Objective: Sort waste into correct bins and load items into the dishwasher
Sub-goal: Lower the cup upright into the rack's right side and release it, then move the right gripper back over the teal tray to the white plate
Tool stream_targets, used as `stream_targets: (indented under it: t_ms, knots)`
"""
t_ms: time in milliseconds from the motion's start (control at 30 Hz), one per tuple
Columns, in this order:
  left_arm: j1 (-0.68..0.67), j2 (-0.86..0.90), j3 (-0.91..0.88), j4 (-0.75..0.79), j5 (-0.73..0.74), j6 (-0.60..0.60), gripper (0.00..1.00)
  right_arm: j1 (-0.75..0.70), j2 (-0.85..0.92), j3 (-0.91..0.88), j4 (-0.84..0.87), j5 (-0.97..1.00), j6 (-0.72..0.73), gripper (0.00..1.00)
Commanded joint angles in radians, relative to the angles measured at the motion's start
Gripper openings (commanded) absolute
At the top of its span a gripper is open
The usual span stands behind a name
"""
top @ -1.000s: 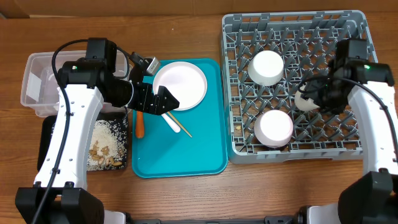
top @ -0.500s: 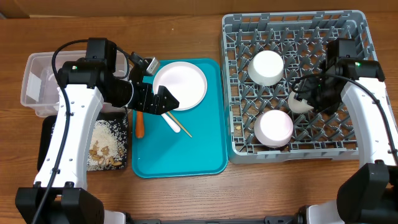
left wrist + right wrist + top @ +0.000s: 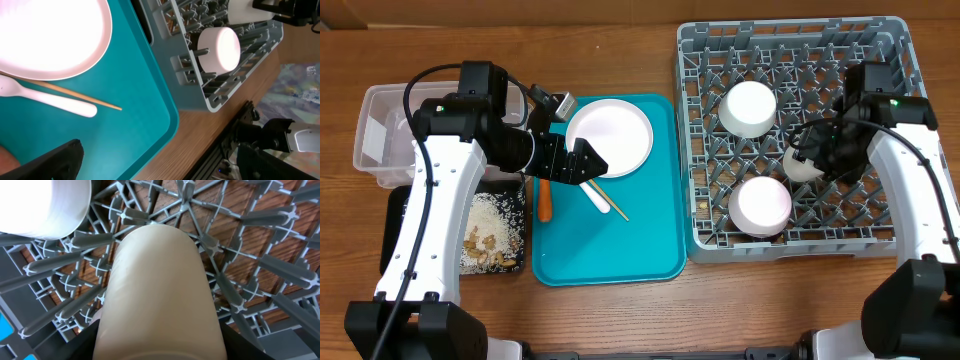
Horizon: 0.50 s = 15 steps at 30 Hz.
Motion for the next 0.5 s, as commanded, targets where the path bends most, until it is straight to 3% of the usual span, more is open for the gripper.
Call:
stream_targets:
  t_ms: [0,100,167,200,333,467]
  knots:
    - [-0.002,0.007,0.017,-0.003,0.000,-0.006,1.00,0.002,0.051,-0.005,0.008,0.009,0.005,0.15]
    - [-0.002,0.007,0.017,-0.003,0.000,-0.006,1.00,0.002,0.073,-0.005,0.014,0.009,0.005,0.23]
    - [-0.002,0.007,0.017,-0.003,0.000,-0.006,1.00,0.002,0.076,-0.005,0.014,0.009,0.004,0.38]
    - [-0.002,0.007,0.017,-0.003,-0.007,-0.006,1.00,0.002,0.076,-0.005,0.015,0.009,0.004,0.52]
    - [-0.002,0.007,0.017,-0.004,-0.022,-0.019,1.00,0.002,0.076,0.015,0.008,-0.006,-0.026,0.82]
    - [-0.002,0.007,0.017,-0.010,-0.022,-0.033,1.00,0.002,0.074,0.106,-0.048,-0.047,-0.056,0.87]
